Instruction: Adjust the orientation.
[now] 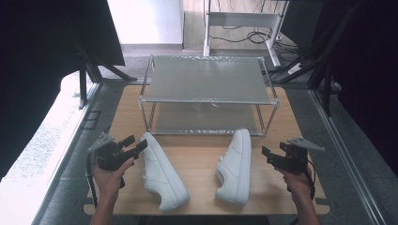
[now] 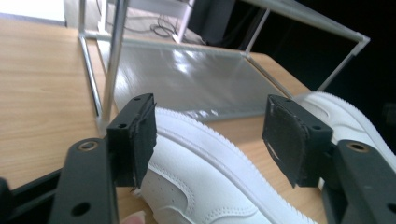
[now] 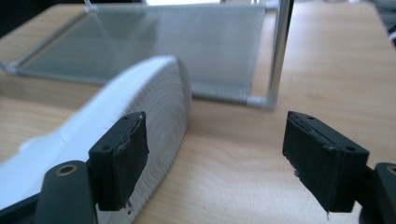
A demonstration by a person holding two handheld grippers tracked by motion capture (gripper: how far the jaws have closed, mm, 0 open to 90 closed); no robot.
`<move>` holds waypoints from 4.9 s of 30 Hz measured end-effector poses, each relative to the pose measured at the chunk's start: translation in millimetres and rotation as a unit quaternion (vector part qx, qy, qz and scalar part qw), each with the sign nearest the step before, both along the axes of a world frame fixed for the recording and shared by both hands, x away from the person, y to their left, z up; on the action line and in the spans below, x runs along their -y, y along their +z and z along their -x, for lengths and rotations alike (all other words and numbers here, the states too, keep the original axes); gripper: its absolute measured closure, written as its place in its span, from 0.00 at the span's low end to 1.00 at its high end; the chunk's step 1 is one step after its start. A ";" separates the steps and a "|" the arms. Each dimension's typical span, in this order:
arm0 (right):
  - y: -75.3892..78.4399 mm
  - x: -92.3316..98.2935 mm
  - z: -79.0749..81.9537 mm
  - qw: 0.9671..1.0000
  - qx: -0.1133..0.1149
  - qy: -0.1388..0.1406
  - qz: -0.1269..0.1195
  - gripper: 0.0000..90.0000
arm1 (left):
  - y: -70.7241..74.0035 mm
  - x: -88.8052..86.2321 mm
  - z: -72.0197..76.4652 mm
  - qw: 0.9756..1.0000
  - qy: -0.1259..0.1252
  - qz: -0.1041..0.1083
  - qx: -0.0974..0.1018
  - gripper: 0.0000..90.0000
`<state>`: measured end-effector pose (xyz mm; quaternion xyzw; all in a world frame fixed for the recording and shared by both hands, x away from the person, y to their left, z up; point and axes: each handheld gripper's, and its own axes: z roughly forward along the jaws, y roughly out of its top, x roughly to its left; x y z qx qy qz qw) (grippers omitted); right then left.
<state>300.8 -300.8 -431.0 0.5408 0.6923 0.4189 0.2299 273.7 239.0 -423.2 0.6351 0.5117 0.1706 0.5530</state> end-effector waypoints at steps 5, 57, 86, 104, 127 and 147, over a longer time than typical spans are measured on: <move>-4.6 2.2 -1.7 1.000 -0.010 -0.004 0.001 0.28 | 0.2 2.4 1.1 1.000 0.001 -0.003 0.001 0.47; -16.8 -12.0 -9.1 0.999 -0.026 0.014 0.035 0.35 | -66.6 -14.9 17.2 0.986 -0.030 0.062 -0.150 1.00; -17.8 -6.4 -7.7 0.999 -0.030 0.002 0.042 0.33 | -33.3 30.8 -11.4 0.990 -0.052 0.032 -0.129 0.97; -21.1 -3.0 -7.0 0.998 -0.033 -0.006 0.048 0.32 | -6.2 91.3 -35.7 0.987 -0.120 -0.005 -0.106 1.00; -25.4 -7.1 -7.2 0.998 -0.038 0.000 0.056 0.33 | -34.8 148.8 -10.6 0.963 -0.200 -0.104 -0.150 1.00; -28.1 -7.4 -8.0 0.997 -0.040 0.002 0.059 0.33 | -34.8 101.1 -3.8 0.965 -0.181 -0.104 -0.156 1.00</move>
